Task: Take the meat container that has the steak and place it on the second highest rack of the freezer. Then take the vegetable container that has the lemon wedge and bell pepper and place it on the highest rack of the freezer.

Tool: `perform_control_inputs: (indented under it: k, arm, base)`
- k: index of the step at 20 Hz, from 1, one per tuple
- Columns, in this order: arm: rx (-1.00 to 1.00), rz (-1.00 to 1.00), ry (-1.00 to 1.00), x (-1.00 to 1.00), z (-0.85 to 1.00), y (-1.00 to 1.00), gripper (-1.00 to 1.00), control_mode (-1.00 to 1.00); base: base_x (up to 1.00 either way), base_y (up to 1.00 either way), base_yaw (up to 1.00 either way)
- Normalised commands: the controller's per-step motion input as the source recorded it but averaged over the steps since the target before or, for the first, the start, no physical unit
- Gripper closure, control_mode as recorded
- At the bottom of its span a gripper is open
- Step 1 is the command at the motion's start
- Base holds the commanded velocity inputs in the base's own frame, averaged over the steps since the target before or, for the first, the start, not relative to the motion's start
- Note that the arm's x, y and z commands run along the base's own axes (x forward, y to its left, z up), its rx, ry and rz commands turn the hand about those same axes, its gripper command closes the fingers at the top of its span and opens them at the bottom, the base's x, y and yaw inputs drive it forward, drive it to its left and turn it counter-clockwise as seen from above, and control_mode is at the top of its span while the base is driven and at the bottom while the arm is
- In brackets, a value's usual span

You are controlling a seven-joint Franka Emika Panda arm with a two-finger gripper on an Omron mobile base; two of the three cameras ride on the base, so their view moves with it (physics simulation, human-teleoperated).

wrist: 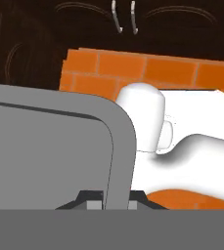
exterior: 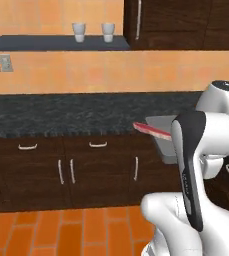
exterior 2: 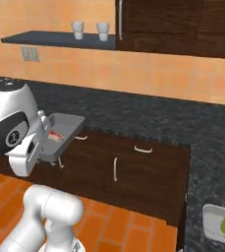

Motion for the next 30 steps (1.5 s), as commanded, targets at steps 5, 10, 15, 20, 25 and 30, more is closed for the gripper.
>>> perform_control_inputs:
  k: [5, 10, 15, 20, 25, 30]
  arm:
    - [0.0, 0.0, 0.0, 0.0, 0.0, 0.0, 1.0, 1.0]
    - [0.0, 0.0, 0.0, 0.0, 0.0, 0.0, 1.0, 1.0]
    - [0.0, 0.0, 0.0, 0.0, 0.0, 0.0, 1.0, 1.0]
    - [0.0, 0.0, 0.0, 0.0, 0.0, 0.0, 1.0, 1.0]
    - [0.0, 0.0, 0.0, 0.0, 0.0, 0.0, 1.0, 1.0]
    - [0.0, 0.0, 0.0, 0.0, 0.0, 0.0, 1.0, 1.0]
  base:
    - [-0.16, 0.0, 1.0]
    - [-0.17, 0.0, 1.0]
    - [-0.16, 0.0, 1.0]
    - [-0.15, 0.0, 1.0]
    - [-0.13, 0.0, 1.0]
    - [-0.12, 0.0, 1.0]
